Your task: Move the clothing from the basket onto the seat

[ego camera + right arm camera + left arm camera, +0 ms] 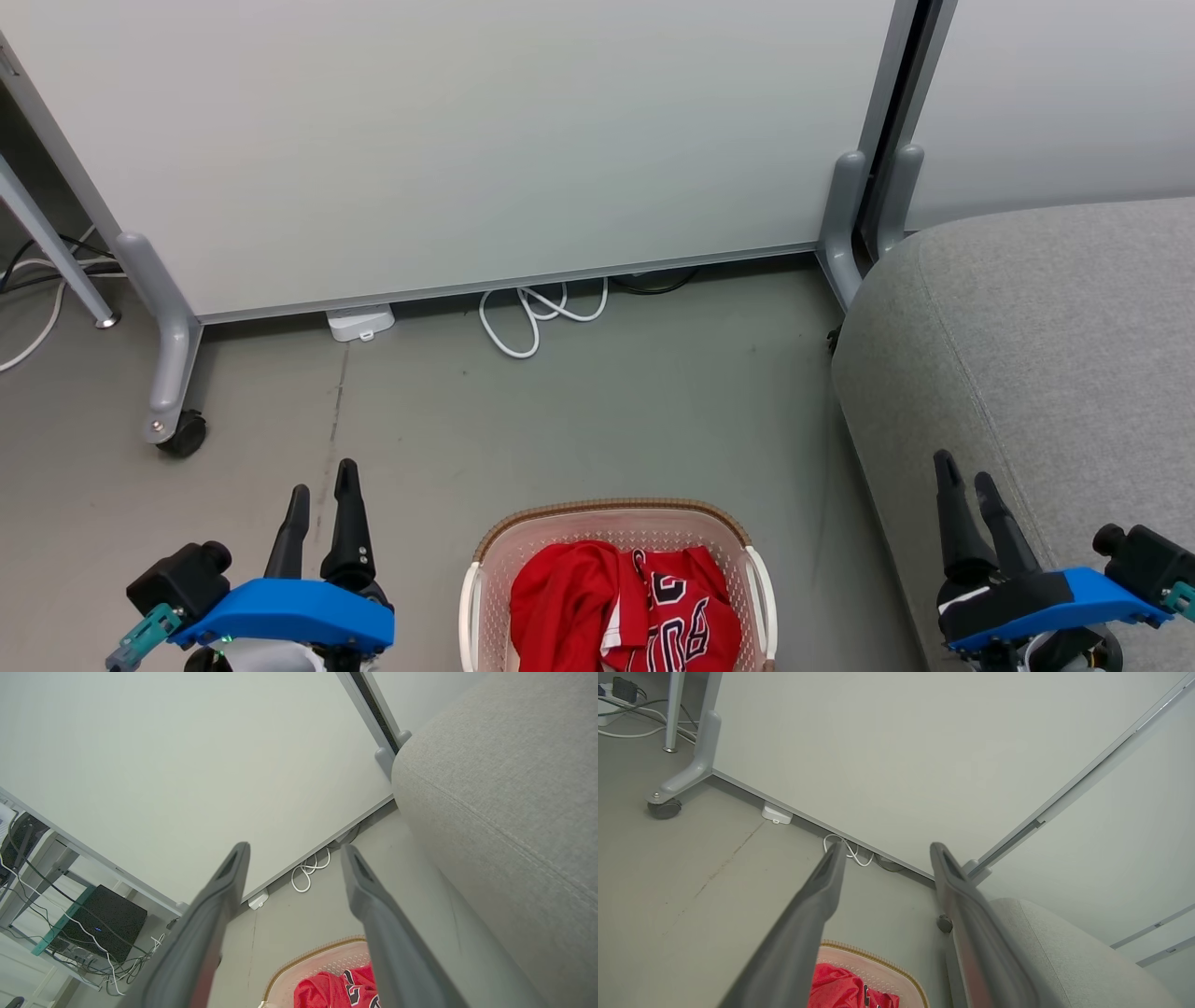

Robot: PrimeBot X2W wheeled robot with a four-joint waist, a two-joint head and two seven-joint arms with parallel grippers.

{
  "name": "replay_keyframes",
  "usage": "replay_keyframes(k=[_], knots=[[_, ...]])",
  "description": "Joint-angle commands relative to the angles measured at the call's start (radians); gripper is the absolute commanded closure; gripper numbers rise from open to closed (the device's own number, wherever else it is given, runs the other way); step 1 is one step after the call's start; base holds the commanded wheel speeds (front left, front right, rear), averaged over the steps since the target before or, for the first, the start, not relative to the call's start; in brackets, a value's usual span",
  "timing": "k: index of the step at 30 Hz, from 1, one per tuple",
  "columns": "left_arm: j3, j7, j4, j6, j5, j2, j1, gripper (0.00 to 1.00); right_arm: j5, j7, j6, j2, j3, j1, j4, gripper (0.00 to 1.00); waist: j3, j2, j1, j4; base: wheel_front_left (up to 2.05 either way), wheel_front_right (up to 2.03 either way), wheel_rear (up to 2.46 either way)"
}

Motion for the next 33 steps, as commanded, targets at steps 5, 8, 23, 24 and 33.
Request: replay_keyframes(k=[5, 8, 23, 24, 33], knots=[[-0.014, -0.021, 0.003, -0.008, 0.079, 0.007, -0.021, 0.00, -0.085, -0.021, 0.002, -0.009, 0.000, -0.026, 0.007, 0.00, -0.001, 0.0000, 0.0000, 0.003, 0.00, 0.00, 0.00], [-0.020, -0.030, 0.009, -0.010, 0.113, 0.008, -0.021, 0.00, -0.121, -0.030, 0.002, -0.010, 0.002, -0.029, 0.012, 0.00, -0.002, 0.0000, 0.0000, 0.004, 0.00, 0.00, 0.00], [-0.033, -0.068, 0.019, -0.019, 0.244, 0.008, -0.022, 0.00, -0.280, -0.065, 0.002, -0.011, 0.019, -0.034, 0.036, 0.00, -0.003, 0.0000, 0.0000, 0.008, 0.00, 0.00, 0.00], [-0.034, -0.071, 0.019, -0.020, 0.251, 0.008, -0.022, 0.00, -0.290, -0.066, 0.002, -0.011, 0.020, -0.034, 0.037, 0.00, -0.003, 0.0000, 0.0000, 0.007, 0.00, 0.00, 0.00], [-0.039, -0.091, 0.027, -0.026, 0.301, 0.008, -0.025, 0.00, -0.367, -0.089, 0.002, -0.011, 0.027, -0.036, 0.035, 0.00, -0.003, 0.0000, 0.0000, 0.007, 0.00, 0.00, 0.00]])
